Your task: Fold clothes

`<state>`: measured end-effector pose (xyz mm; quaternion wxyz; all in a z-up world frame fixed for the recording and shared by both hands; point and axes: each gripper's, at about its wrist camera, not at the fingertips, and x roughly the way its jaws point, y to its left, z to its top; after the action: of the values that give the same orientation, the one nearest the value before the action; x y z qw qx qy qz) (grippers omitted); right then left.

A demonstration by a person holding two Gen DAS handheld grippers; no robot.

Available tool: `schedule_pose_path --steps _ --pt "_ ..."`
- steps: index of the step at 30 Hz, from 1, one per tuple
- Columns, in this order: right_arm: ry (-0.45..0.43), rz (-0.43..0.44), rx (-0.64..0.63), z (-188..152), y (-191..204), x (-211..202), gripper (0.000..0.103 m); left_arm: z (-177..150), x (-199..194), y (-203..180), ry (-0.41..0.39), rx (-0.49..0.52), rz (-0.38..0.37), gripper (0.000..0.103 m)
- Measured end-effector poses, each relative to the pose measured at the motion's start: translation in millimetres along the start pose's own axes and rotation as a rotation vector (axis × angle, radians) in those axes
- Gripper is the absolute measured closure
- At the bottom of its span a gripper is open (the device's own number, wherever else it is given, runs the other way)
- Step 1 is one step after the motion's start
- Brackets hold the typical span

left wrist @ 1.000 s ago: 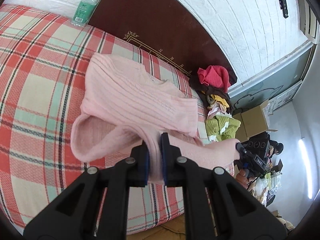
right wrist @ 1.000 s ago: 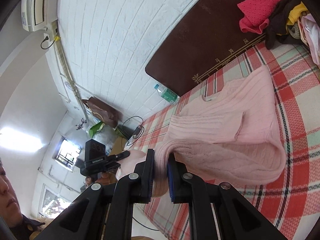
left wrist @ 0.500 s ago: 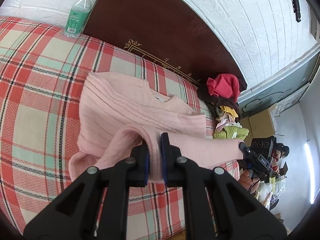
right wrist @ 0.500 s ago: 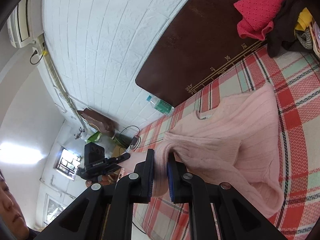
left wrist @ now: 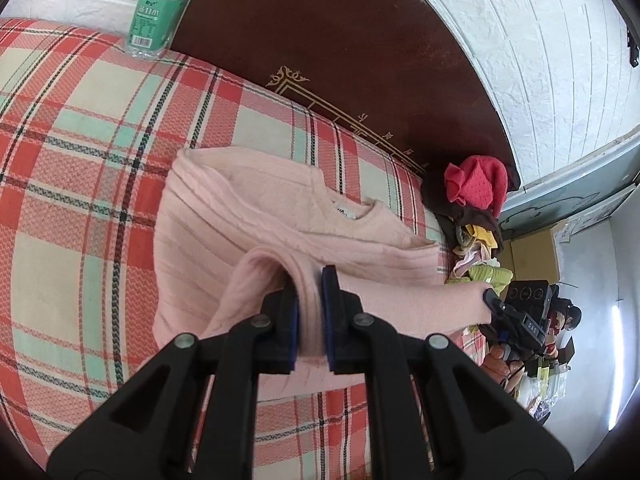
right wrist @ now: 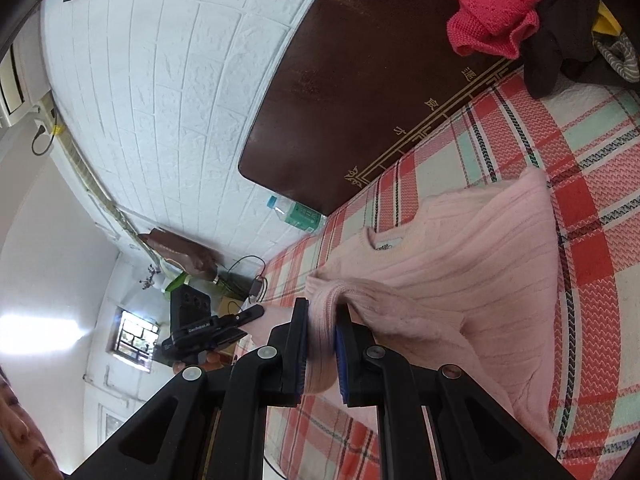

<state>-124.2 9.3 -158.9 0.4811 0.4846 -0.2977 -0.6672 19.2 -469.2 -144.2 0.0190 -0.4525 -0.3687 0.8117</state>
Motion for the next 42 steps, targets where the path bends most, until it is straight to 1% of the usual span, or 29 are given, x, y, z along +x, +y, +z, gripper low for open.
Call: schedule_pose_path --steps 7,11,19,22,24,26,28,29,30,31,33,34,35,40,42 --pt "0.004 -0.027 0.054 13.2 -21.0 12.7 0.089 13.9 21.2 7.8 0.027 -0.021 0.023 0.091" --pt "0.005 -0.045 0.084 19.6 -31.9 19.3 0.089 19.8 30.7 10.5 0.044 -0.036 0.025 0.091" --pt "0.012 -0.071 0.146 28.3 -53.4 28.5 0.087 33.0 41.5 11.6 0.049 -0.047 0.016 0.091" --pt "0.010 -0.082 0.159 29.9 -58.1 29.9 0.082 36.6 47.4 17.6 0.060 -0.078 0.012 0.091" --pt "0.006 -0.086 0.164 31.2 -60.0 30.4 0.076 38.4 51.6 21.5 0.070 -0.095 0.014 0.091" --pt "0.007 -0.093 0.159 32.9 -60.1 31.5 0.076 39.4 54.4 24.4 0.074 -0.104 0.016 0.090" --pt "0.001 -0.093 0.156 34.5 -59.3 31.2 0.070 39.9 56.1 25.1 0.073 -0.098 0.023 0.089" --pt "-0.003 -0.093 0.154 35.3 -58.9 31.0 0.065 40.3 56.8 25.9 0.075 -0.104 0.021 0.088" --pt "-0.009 -0.098 0.153 36.6 -58.1 30.3 0.064 41.0 57.3 26.8 0.078 -0.113 0.019 0.087" --pt "-0.014 -0.100 0.151 38.2 -57.4 29.3 0.064 41.9 56.7 26.8 0.076 -0.115 0.021 0.083" --pt "-0.020 -0.102 0.144 41.0 -56.0 27.8 0.064 43.5 52.2 23.7 0.049 -0.098 0.025 0.076" --pt "-0.020 -0.105 0.139 41.5 -54.8 27.7 0.064 44.5 49.2 21.9 0.033 -0.091 0.026 0.069" --pt "-0.019 -0.108 0.132 41.8 -53.5 27.8 0.064 45.5 46.2 20.2 0.018 -0.083 0.026 0.067" --pt "-0.014 -0.134 0.096 42.3 -47.5 27.7 0.064 42.2 34.4 6.2 -0.035 -0.002 0.063 0.067" --pt "-0.019 -0.165 0.076 41.4 -45.9 24.3 0.064 34.7 33.5 -1.9 -0.046 0.070 0.114 0.067"
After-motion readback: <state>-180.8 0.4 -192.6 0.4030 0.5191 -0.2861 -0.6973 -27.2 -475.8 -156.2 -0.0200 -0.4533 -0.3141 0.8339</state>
